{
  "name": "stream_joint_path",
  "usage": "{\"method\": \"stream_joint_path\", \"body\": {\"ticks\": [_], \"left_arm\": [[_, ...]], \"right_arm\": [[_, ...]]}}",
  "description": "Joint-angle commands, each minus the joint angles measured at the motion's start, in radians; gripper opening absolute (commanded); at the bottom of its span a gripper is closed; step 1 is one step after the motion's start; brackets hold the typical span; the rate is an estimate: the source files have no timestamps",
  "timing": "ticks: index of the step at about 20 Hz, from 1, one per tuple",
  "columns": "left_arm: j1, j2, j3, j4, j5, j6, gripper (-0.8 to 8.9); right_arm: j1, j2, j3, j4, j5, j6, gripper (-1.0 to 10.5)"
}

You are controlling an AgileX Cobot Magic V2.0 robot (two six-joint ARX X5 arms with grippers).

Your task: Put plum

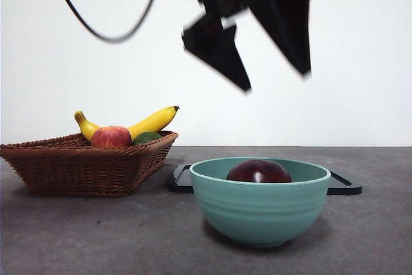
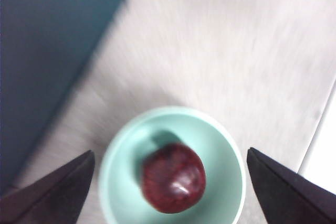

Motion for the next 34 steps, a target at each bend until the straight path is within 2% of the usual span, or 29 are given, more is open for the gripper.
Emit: {"method": "stream_joint_path", "body": {"ticks": [1, 6, 11, 15, 16, 20, 22, 23, 29, 34], "left_arm": [[0.036, -0.084, 0.027, 0.008, 0.002, -0.016, 4.68], [0.192, -0.297, 0.027, -0.006, 0.009, -0.040, 4.68], [0.376, -0.475, 0.008, -0.088, 0.107, -0.051, 4.68], [0.480, -0.634, -0.169, -0.111, 0.181, -0.051, 4.68], [0.491, -0.673, -0.225, -0.109, 0.204, -0.053, 4.68], [0.496, -0.827, -0.478, -0.113, 0.411, -0.073, 4.65], [0.494, -0.870, -0.568, -0.127, 0.512, -0.073, 4.64], [0.494, -0.882, -0.593, -0.142, 0.531, -0.072, 4.64], [0.494, -0.894, -0.608, -0.159, 0.536, -0.058, 4.64], [0.494, -0.894, -0.608, -0.159, 0.536, -0.058, 4.64]], "right_arm": [[0.004, 0.008, 0.019, 0.008, 0.000, 0.010, 4.0], [0.004, 0.008, 0.019, 0.008, 0.000, 0.010, 4.0], [0.004, 0.008, 0.019, 0.008, 0.000, 0.010, 4.0], [0.004, 0.008, 0.019, 0.011, 0.000, 0.010, 4.0], [0.004, 0.008, 0.019, 0.016, 0.000, 0.010, 4.0], [0.004, 0.008, 0.019, 0.018, 0.000, 0.010, 4.0], [0.004, 0.008, 0.019, 0.018, 0.000, 0.010, 4.0], [0.004, 0.008, 0.019, 0.017, -0.001, 0.010, 4.0], [0.005, 0.008, 0.014, 0.008, -0.005, 0.014, 4.0], [0.011, 0.009, -0.059, 0.047, -0.034, 0.057, 4.0]]}}
